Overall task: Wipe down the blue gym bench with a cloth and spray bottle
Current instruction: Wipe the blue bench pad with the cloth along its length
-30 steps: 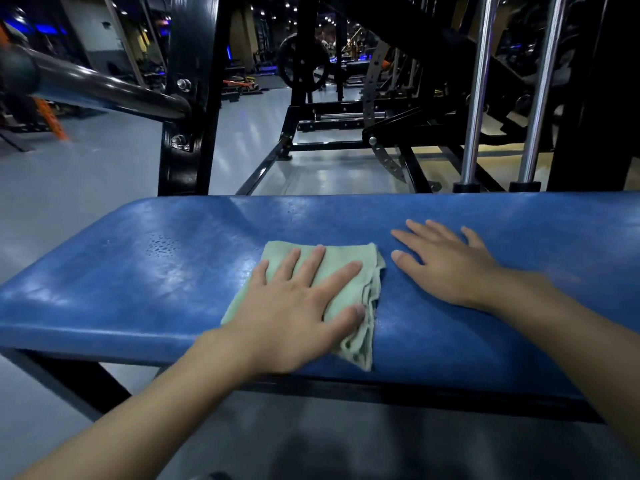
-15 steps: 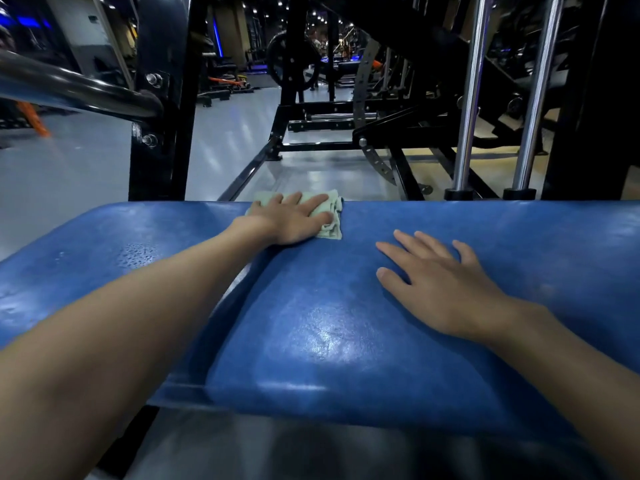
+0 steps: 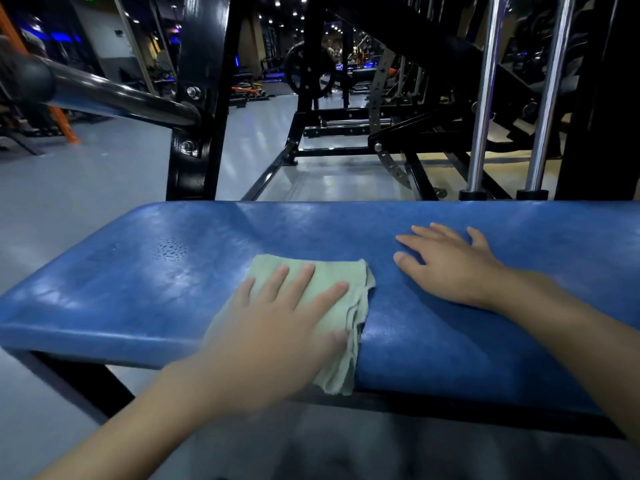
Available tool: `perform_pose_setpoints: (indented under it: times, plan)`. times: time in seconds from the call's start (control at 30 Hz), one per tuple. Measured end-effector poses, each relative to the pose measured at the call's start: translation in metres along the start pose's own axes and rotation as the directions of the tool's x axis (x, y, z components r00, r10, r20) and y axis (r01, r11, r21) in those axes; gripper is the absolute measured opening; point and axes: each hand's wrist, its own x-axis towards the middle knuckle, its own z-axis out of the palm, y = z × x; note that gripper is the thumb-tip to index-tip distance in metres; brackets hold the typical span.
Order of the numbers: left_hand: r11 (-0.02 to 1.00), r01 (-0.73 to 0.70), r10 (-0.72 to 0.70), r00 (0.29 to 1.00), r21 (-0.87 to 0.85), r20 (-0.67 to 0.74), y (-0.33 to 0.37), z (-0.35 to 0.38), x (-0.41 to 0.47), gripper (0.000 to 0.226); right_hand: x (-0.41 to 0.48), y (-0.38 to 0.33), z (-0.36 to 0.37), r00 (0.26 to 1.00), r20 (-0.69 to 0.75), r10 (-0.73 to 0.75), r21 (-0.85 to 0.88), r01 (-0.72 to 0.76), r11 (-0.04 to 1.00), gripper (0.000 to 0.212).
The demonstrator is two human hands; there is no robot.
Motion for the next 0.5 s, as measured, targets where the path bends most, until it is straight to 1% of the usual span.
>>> perform_pose_setpoints:
  times: [0.07, 0.1, 0.2, 0.33, 0.4, 0.5]
  plan:
    - [1.000, 0.017, -0.017, 1.000, -0.025, 0.003, -0.001, -0.001, 0.001, 0.068, 0.004, -0.009, 0.000, 0.999, -0.037, -0.031, 0.057, 0.033, 0.998, 0.056]
    - [0.999, 0.023, -0.023, 1.000, -0.027, 0.000, -0.003, -0.002, 0.006, 0.069, 0.005, -0.014, 0.002, 0.999, -0.029, -0.046, 0.078, 0.048, 0.996, 0.056]
    - [0.999, 0.037, -0.037, 0.999, -0.025, -0.003, -0.011, -0.001, 0.032, 0.069, 0.008, -0.020, 0.014, 0.997, 0.025, -0.068, 0.010, 0.068, 0.998, 0.058]
    - [0.996, 0.076, -0.076, 0.997, -0.052, -0.009, -0.031, -0.003, 0.092, 0.057, 0.010, -0.017, 0.018, 0.998, 0.000, -0.060, 0.007, 0.060, 0.998, 0.058]
    - [0.993, 0.100, -0.100, 0.995, -0.058, 0.004, -0.044, -0.005, 0.129, 0.058, 0.010, -0.017, 0.019, 0.998, -0.005, -0.064, 0.009, 0.064, 0.998, 0.059]
    - [0.984, 0.165, -0.161, 0.985, -0.069, 0.060, -0.064, -0.011, 0.184, 0.062, 0.011, -0.017, 0.022, 0.998, -0.011, -0.067, 0.014, 0.068, 0.998, 0.058]
